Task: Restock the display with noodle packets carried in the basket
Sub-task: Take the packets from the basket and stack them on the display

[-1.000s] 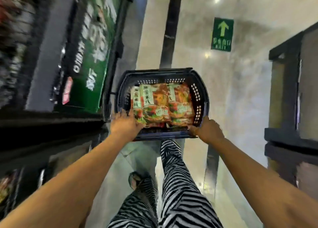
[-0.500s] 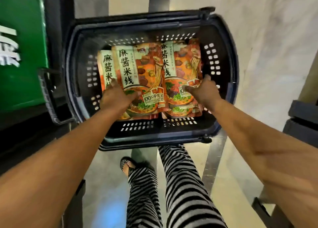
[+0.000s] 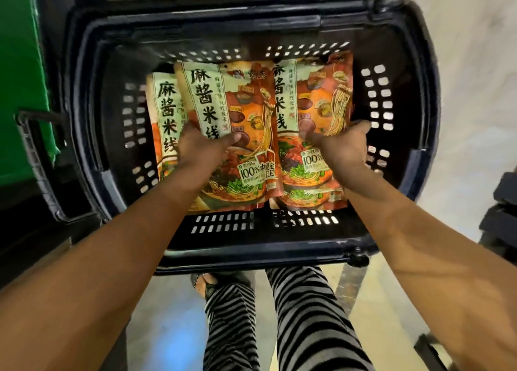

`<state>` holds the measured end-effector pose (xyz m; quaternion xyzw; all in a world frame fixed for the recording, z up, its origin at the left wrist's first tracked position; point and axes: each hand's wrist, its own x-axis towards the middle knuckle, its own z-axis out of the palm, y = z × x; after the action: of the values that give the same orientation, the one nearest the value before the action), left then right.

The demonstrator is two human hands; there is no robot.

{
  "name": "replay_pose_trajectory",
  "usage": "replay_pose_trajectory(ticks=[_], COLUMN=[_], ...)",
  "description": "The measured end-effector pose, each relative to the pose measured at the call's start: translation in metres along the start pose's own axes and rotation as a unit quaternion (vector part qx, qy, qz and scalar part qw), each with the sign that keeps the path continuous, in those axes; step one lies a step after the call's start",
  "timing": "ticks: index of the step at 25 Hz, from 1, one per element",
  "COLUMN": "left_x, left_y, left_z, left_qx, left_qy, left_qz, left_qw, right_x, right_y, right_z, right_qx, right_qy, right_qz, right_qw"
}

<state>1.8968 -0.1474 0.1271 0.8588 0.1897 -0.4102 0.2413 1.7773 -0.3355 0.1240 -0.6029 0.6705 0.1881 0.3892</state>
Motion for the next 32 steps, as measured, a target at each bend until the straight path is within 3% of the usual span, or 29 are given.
replay_pose_trajectory(ticks=[4,8,17,25,32], left_x=[-0.014,-0.061,-0.244,-0.422,-0.509], left_y=[0.004,0.003,-0.036,-0.138,-0.248], left_z=[-0.028,-0.079,-0.226,-0.359,-0.45], left_qx=[-0.081,-0.113,-0.19,-0.361,-0.455], left_qy=[-0.083,-0.111,-0.02,0.013,0.093], left_qz=[0.015,0.042,0.131,0.213,0.275], left_qw=[0.993,0.987,0.973,0.908,0.842], right_x=[-0.021,-0.067,-0.231,-0.445,-0.604], right_y=[-0.012,-0.021,-0.037,-0.039,-0.025], right_z=[-0.012,-0.045,-0.145,-0.197,-0.176], right_qx=[0.062,0.102,0.121,0.154,0.158], right_qy=[-0.098,-0.154,-0.225,-0.256,-0.298], right_qz=[-0.007,-0.02,-0.102,-0.314,-0.408], right_qw=[0.993,0.983,0.962,0.902,0.848])
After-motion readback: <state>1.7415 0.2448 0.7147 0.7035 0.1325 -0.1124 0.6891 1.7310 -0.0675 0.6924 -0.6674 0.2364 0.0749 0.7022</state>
